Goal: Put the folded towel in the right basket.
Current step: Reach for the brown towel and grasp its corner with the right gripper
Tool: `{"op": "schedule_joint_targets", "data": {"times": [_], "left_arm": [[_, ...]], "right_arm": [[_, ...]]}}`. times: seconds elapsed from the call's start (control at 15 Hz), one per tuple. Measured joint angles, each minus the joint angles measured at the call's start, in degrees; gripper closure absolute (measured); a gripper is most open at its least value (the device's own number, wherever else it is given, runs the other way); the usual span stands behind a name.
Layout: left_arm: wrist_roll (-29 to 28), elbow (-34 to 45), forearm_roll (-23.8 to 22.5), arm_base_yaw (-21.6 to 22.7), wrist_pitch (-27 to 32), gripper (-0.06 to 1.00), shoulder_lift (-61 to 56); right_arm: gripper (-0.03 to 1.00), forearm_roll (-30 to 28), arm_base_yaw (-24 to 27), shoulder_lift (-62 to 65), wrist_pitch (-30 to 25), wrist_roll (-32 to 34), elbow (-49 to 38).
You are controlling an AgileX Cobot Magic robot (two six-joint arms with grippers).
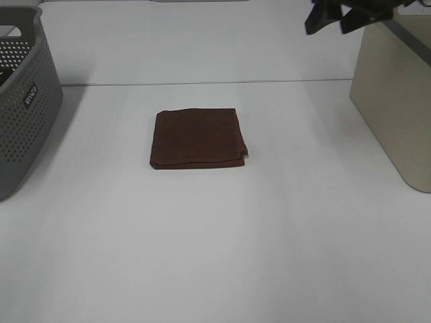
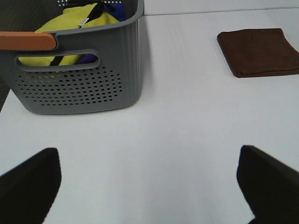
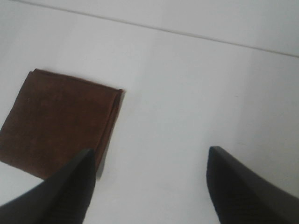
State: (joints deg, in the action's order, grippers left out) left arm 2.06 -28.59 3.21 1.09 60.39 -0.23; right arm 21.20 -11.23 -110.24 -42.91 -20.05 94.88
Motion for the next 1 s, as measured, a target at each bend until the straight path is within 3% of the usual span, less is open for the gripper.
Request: {"op": "schedule_joint_targets", "data": {"times": [0.13,0.33,0.53,1.0], "left_arm": [[0.00,0.00,0.00,0.00,0.00,-0.03,0.00],[0.00,0.00,0.00,0.00,0.00,-0.03,0.00],[0.00,0.00,0.00,0.00,0.00,-0.03,0.00],[0.00,0.00,0.00,0.00,0.00,-0.03,0.00]], "right_arm": [[0.32,0.29,-2.23,-3.78,-1.38,0.00,2.41],[0.32,4.87,-3.04,-14.90,-12.32,1.78,13.24],[0.32,6.82,-3.04,-23.61,-19.54,3.21,23.49],[0.30,19.77,0.46,-38.39,-23.78,4.70,31.17]]}}
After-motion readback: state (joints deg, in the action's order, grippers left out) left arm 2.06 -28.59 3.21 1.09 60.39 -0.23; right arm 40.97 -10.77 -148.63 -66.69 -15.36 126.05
